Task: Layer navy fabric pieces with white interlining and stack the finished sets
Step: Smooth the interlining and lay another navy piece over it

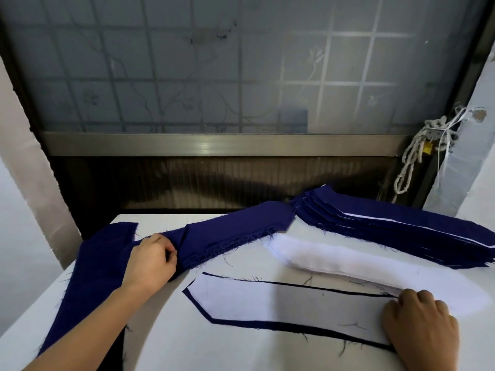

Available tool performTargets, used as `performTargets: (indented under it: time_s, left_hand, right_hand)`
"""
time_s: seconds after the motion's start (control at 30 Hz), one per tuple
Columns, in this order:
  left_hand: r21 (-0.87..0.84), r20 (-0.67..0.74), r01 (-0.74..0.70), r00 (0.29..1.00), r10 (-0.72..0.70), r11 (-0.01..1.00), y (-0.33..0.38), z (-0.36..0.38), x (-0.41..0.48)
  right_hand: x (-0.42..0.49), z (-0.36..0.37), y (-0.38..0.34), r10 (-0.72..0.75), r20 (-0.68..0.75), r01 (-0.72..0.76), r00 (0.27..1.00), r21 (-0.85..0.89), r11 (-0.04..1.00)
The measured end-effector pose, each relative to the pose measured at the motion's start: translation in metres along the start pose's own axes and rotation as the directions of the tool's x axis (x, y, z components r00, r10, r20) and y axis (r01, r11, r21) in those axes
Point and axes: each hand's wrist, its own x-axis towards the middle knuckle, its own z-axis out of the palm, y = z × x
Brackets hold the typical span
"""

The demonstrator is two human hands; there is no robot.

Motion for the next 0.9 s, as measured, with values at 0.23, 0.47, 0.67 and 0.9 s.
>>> performTargets:
  time_s: [0.23,0.47,0.67,0.9]
  left_hand:
    - [-0.418,-0.317,-0.003,0.938,-0.143,0.909,0.024,0.014,-0.022]
    - [-0.405,-0.412,-0.083,0.906,-0.101,0.910,0.053,0.034,-0.044]
    - [-0.375,-0.440,-0.128,0.896,-0.054,0.918,0.063,0.036,-0.052]
    - [-0.289,-0.512,-0.309,0.850,0.127,0.906,0.072,0.038,-0.057]
  right_hand:
    - [0.000,0.002,-0.001,0.002,0.007,-0.002,1.000,-0.018,1.000]
    - [0.005,0.007,0.002,0.000,0.018,0.001,1.000,-0.061,0.998]
    - [0.006,0.013,0.000,0.003,-0.044,-0.004,0.999,-0.039,0.999]
    - [-0.003,0.012,-0.017,-0.239,-0.341,0.259,0.909,0.012,0.966]
